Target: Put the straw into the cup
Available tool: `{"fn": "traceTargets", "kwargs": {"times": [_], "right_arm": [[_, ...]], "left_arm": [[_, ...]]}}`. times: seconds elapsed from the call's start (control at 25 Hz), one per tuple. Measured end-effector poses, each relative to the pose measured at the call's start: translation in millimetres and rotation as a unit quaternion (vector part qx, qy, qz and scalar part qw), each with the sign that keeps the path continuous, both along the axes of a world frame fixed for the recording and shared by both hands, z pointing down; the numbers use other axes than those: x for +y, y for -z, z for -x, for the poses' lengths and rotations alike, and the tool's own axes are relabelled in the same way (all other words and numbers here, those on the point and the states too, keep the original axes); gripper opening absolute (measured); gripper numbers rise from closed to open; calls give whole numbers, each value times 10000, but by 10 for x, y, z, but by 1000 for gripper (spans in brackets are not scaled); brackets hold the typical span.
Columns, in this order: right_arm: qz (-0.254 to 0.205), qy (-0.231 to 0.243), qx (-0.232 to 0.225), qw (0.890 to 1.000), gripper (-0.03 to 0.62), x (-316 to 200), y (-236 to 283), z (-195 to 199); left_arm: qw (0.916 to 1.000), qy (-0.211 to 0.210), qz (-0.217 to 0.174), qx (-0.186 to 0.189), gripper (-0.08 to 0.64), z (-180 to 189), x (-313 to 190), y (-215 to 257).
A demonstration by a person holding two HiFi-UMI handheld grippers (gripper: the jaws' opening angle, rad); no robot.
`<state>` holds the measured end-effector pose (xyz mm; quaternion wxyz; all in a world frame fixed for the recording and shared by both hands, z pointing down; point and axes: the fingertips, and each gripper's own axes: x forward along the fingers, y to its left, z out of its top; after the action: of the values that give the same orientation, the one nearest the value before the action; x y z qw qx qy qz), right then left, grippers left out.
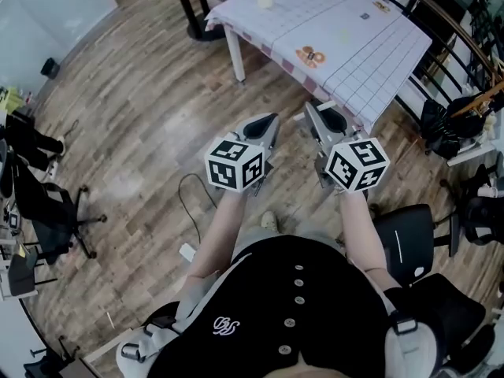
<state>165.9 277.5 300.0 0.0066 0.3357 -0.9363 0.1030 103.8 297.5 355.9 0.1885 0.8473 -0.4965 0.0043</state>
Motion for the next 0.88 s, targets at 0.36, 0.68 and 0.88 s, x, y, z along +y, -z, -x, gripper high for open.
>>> {"fn": "traceTargets", "kwargs": {"times": [0.36,0.68,0.88], "right_arm": [[-6,100,17,9999,51,-376,-64,276],[127,229,-148,9995,51,-937,-231,471],[68,332,-166,9993,51,-1503,-233,549]], "left_arm": [[10000,69,31,43,-3,251,-396,-85],[9997,140,146,-121,-3,401,-980,-227],[9992,332,63,-195,-3,529,-1568,-203]]}}
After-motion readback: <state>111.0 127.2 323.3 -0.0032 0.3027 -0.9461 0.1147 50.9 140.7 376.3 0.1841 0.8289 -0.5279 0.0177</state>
